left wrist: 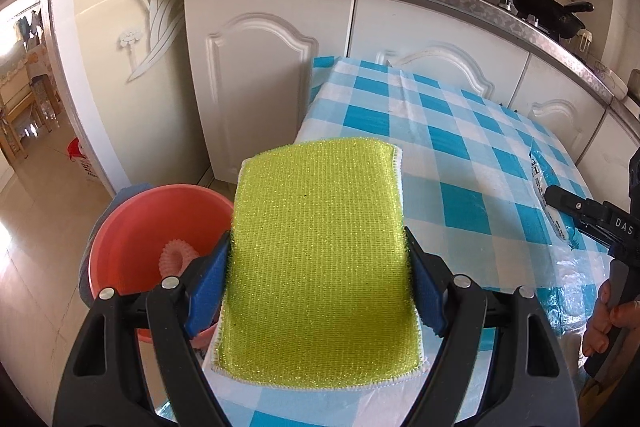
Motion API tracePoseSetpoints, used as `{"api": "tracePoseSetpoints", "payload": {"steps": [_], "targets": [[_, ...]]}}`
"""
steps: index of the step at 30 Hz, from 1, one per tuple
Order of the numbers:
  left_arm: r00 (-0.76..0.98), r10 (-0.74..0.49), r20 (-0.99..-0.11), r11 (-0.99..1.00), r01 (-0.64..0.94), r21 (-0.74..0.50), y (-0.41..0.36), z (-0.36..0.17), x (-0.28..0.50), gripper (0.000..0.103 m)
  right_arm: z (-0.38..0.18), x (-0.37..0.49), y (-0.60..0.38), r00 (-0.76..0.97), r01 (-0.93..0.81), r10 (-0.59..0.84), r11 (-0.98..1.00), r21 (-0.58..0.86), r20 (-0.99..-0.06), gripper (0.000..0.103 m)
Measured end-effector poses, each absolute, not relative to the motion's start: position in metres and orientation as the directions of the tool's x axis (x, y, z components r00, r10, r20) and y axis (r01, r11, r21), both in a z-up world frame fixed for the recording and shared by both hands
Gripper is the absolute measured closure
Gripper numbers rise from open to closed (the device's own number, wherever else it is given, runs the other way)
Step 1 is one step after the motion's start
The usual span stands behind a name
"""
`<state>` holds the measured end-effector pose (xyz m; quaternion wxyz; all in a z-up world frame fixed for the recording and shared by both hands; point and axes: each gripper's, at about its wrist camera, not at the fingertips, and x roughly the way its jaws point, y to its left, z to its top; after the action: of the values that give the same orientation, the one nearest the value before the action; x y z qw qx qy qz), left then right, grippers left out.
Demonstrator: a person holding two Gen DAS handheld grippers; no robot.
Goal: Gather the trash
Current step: 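Carry the sponge and wipe packet to the red bucket and release both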
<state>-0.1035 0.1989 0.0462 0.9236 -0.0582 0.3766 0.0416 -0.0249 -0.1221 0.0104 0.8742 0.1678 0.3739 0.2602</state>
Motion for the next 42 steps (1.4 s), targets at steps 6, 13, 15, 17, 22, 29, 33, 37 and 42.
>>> {"api": "tracePoseSetpoints", "payload": {"steps": [6,13,15,17,22,29,33,37,42], "targets": [[0.721,0.048,-0.692,0.982,-0.16,-0.099,0.222,0.047,-0.117,0.024,0.012,-0.037,-0.093,0.547,-0.375,0.6,0.799,0.47,-0.583,0.053],[0.726,0.057,-0.685,0.97,-0.202,-0.133,0.25,0.044,-0.13,0.024,0.015,-0.05,-0.057,0.488,-0.423,0.641,0.767,0.483,-0.592,0.053],[0.729,0.06,-0.682,0.966,-0.215,-0.144,0.259,0.044,-0.133,0.024,0.016,-0.054,-0.046,0.474,-0.436,0.647,0.762,0.479,-0.597,0.053],[0.732,0.066,-0.678,0.96,-0.232,-0.157,0.269,0.043,-0.137,0.024,0.017,-0.056,-0.035,0.455,-0.449,0.658,0.751,0.484,-0.6,0.053],[0.736,0.092,-0.671,0.942,-0.283,-0.182,0.297,0.041,-0.146,0.024,0.022,-0.06,-0.008,0.397,-0.475,0.694,0.715,0.512,-0.6,0.053],[0.742,0.135,-0.657,0.909,-0.357,-0.216,0.341,0.04,-0.156,0.024,0.031,-0.063,0.031,0.331,-0.523,0.725,0.673,0.523,-0.604,0.053],[0.746,0.163,-0.646,0.888,-0.396,-0.234,0.366,0.041,-0.162,0.024,0.037,-0.062,0.054,0.295,-0.552,0.737,0.651,0.521,-0.608,0.053],[0.746,0.182,-0.641,0.871,-0.424,-0.247,0.384,0.04,-0.163,0.024,0.043,-0.057,0.082,0.259,-0.584,0.744,0.629,0.513,-0.617,0.052],[0.743,0.179,-0.645,0.859,-0.437,-0.266,0.395,0.034,-0.16,0.024,0.05,-0.05,0.118,0.23,-0.633,0.739,0.608,0.479,-0.634,0.052]]}}
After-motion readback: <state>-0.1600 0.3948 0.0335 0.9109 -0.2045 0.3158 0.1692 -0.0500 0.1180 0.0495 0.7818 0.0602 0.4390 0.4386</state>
